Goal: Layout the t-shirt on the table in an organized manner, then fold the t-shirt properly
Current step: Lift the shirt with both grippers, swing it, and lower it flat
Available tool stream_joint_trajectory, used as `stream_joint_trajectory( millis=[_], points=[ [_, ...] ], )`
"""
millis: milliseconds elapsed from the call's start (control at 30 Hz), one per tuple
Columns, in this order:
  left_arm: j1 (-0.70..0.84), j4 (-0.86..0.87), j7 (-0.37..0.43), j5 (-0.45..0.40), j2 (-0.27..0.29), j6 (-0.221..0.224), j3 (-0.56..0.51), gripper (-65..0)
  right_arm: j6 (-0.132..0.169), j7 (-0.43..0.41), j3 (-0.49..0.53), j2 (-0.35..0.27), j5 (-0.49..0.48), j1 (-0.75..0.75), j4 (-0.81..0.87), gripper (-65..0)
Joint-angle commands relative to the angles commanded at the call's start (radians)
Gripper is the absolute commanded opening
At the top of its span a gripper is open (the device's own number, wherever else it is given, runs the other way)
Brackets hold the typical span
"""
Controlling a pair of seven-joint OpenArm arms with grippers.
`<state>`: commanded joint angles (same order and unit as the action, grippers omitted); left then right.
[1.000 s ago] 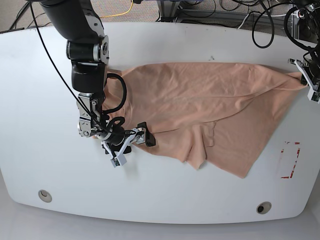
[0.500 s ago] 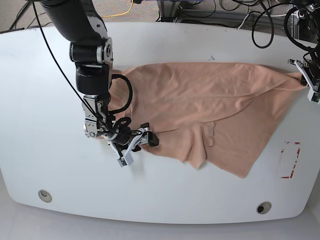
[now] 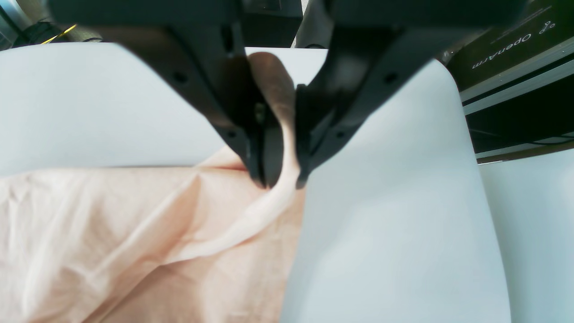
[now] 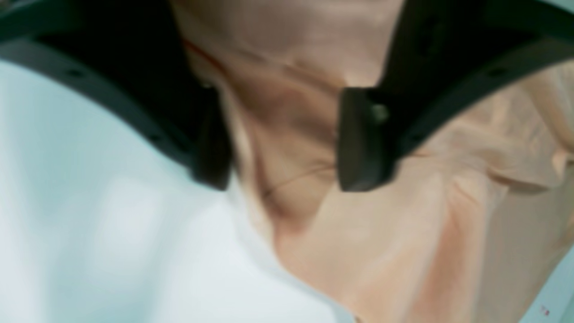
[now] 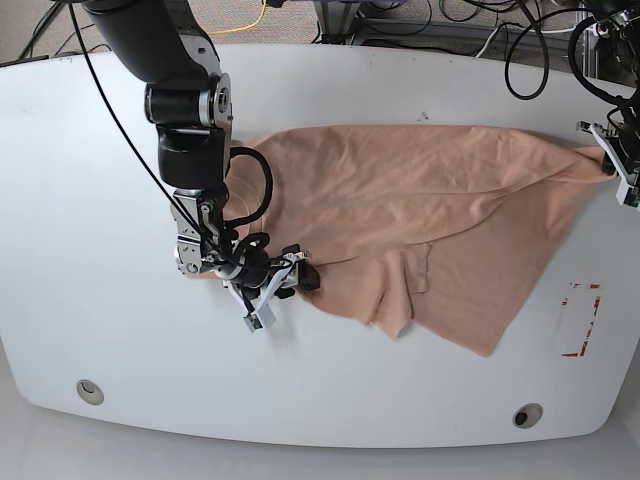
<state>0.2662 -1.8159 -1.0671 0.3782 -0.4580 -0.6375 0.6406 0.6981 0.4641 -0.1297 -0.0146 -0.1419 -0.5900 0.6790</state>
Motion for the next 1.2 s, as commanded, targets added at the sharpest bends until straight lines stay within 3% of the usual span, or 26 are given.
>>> stream_joint_trajectory(
  millis=[33,133,333,533,600,833,1000,1200],
  points=[
    [0.000,0.000,0.000,0.000,0.000,0.000,0.000,-65.0,0.000,0.000,0.000,0.000,0.000,0.000,0.002,-53.3],
    [-0.002,0.000,0.000,0.000,0.000,0.000,-0.002,-65.0,0.000,0.000,0.000,0.000,0.000,-0.002,0.003,-65.0],
    [-0.044,0.000,0.000,0.000,0.000,0.000,-0.015,-65.0,0.000,0.086,-0.006,-0.003,-0.005,0.006,0.112,-65.0],
    [-0.132,-0.034,0.000,0.000,0.000,0.000,-0.020,-65.0,0.000,0.259,-0.008,-0.026,-0.005,0.103,0.466,-65.0],
    [-0.195,-0.046,0.000,0.000,0.000,0.002,-0.020,-65.0,0.000,0.353,-0.008,-0.034,-0.005,0.138,0.637,-65.0],
    [-0.396,-0.054,0.000,0.000,-0.003,0.003,-0.020,-65.0,0.000,0.572,-0.052,-0.074,-0.006,0.161,0.991,-65.0],
    [-0.551,-0.054,0.000,0.000,-0.005,0.005,-0.034,-65.0,0.000,0.664,-0.109,-0.086,-0.006,0.117,1.112,-65.0],
    [-0.697,-0.052,0.000,0.000,-0.006,0.008,-0.160,-65.0,0.000,0.681,-0.117,-0.137,-0.006,0.046,1.083,-65.0]
  ],
)
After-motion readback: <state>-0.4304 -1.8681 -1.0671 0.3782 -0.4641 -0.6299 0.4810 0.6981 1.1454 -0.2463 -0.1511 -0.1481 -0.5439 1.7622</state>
